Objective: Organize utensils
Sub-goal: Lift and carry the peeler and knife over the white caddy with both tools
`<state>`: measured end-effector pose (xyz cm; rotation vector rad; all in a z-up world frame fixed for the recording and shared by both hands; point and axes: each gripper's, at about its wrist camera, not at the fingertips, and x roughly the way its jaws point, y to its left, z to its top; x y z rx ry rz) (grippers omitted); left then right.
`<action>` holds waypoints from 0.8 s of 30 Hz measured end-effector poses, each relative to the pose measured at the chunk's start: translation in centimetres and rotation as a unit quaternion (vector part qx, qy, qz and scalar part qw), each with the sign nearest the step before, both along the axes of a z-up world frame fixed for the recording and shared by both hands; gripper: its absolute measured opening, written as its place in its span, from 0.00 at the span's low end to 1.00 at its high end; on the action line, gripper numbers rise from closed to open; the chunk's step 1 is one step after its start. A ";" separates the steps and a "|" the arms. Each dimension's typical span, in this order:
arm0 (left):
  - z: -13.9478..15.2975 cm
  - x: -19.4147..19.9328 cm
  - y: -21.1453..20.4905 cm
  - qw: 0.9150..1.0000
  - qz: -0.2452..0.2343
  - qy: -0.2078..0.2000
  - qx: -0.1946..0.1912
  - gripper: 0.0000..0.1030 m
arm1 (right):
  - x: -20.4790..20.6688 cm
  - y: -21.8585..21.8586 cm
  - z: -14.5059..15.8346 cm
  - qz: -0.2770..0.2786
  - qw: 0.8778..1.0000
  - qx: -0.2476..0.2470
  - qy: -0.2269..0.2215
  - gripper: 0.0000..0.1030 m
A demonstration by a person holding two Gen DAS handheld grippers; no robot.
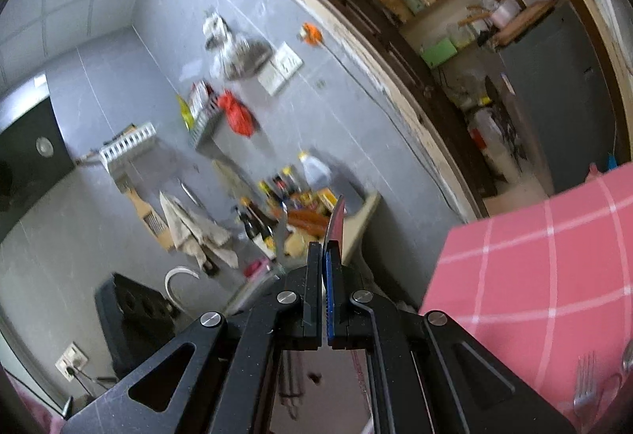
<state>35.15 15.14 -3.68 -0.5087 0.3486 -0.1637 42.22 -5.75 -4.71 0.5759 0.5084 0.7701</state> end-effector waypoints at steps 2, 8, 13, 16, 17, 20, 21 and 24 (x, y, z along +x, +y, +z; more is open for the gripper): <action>-0.2 -0.5 0.0 1.000 -0.004 0.002 0.008 0.17 | -0.3 -0.4 -0.8 0.006 1.000 -0.008 0.006 0.02; 0.4 -2.2 -1.4 0.997 -0.033 -0.008 0.074 0.17 | -1.5 -1.0 -1.7 0.023 0.999 -0.034 0.007 0.02; 0.5 -1.5 -1.1 0.998 -0.026 -0.006 0.055 0.17 | -2.0 -1.2 -1.9 0.031 0.998 -0.045 0.009 0.02; 0.7 -1.1 -1.1 0.998 -0.020 -0.009 0.052 0.17 | -2.3 -1.4 -2.0 0.029 0.998 -0.048 0.010 0.02; 0.7 -1.1 -1.2 0.998 -0.021 -0.008 0.054 0.17 | -2.4 -1.3 -1.8 0.029 0.998 -0.050 0.010 0.02; 0.7 -1.4 -1.6 0.997 -0.026 -0.002 0.072 0.17 | -2.7 -1.2 -1.6 0.033 0.997 -0.064 0.008 0.02; 0.7 -1.6 -1.7 0.996 -0.027 0.002 0.081 0.17 | -2.8 -1.1 -1.6 0.034 0.997 -0.067 0.008 0.02; 0.7 -1.9 -2.0 0.994 -0.029 0.021 0.101 0.17 | -3.0 -1.1 -1.6 0.036 0.996 -0.076 0.014 0.02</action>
